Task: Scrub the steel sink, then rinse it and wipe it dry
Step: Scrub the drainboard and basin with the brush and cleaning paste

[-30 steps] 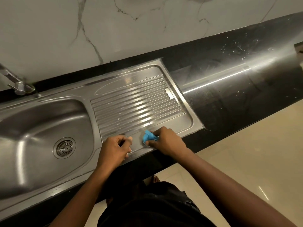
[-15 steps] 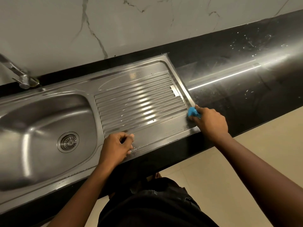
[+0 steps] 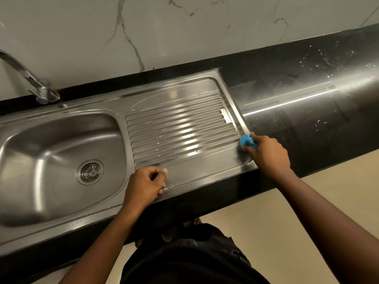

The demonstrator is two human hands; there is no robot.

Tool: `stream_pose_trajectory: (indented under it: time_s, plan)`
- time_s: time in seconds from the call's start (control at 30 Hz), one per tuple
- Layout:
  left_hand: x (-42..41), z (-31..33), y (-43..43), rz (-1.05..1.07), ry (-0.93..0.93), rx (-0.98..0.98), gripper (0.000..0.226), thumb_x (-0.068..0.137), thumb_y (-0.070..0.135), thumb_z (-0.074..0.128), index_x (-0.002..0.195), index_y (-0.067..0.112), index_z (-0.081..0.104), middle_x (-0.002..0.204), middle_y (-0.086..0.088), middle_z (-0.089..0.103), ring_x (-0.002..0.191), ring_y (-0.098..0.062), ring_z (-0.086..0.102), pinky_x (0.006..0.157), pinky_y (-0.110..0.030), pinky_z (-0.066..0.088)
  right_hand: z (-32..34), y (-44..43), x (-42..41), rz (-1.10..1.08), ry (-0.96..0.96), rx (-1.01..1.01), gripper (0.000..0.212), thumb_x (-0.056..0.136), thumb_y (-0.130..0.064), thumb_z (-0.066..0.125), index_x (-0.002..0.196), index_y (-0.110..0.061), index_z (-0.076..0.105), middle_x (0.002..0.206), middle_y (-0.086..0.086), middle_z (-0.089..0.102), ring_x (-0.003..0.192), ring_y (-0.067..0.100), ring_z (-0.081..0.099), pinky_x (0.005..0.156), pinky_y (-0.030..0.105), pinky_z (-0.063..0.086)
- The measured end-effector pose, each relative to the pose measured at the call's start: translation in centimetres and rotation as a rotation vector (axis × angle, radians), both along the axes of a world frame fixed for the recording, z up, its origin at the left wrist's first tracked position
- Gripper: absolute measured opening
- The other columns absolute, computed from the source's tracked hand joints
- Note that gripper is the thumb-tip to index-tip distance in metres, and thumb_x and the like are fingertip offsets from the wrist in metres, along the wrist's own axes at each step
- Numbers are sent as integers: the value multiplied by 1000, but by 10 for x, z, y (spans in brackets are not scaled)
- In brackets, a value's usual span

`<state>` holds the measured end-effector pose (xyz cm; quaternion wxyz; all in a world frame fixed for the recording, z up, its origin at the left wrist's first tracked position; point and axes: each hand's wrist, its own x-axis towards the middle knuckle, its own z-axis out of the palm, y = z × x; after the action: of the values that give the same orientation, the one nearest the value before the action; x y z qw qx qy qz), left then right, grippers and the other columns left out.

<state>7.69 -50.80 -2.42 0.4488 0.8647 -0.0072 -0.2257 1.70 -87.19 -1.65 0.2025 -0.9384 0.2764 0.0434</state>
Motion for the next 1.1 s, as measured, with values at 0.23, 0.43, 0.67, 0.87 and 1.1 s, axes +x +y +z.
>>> stream_pose_trajectory:
  time_s: [0.23, 0.43, 0.67, 0.87, 1.1]
  plan:
    - [-2, -3, 13, 52, -11, -12, 24, 102, 38, 67, 86, 23, 77, 71, 4, 77, 59, -12, 73, 60, -33, 61, -13, 11, -8, -26, -33, 146, 64, 94, -51, 68, 149, -22, 53, 125, 7, 71, 89, 12, 69, 74, 34, 62]
    - [-4, -6, 24, 97, -8, -26, 24, 103, 37, 67, 87, 22, 77, 72, 2, 77, 59, -14, 73, 59, -31, 60, -22, 36, 4, -26, -77, 249, 61, 96, -46, 69, 149, -21, 53, 126, 7, 71, 87, 5, 62, 69, 19, 49]
    - [-11, -1, 38, 162, -18, -22, 25, 103, 34, 67, 85, 21, 77, 70, 2, 77, 58, -14, 72, 57, -29, 59, -22, 153, 48, 134, -63, 315, 50, 94, -55, 67, 137, -30, 64, 114, 0, 76, 92, 16, 71, 79, 32, 56]
    - [-16, -3, 57, 200, -7, 7, 23, 103, 33, 67, 87, 20, 78, 68, 1, 76, 55, -12, 71, 57, -29, 59, -29, 233, 60, 361, 10, 271, 56, 99, -43, 65, 150, -25, 52, 129, 7, 69, 115, 27, 67, 94, 39, 54]
    - [-15, -5, 61, 171, 0, -2, 23, 102, 34, 68, 87, 20, 77, 70, 1, 76, 57, -14, 72, 56, -30, 60, -18, 101, 33, 39, -21, 310, 47, 98, -43, 66, 140, -23, 61, 114, 1, 74, 91, 10, 69, 75, 27, 54]
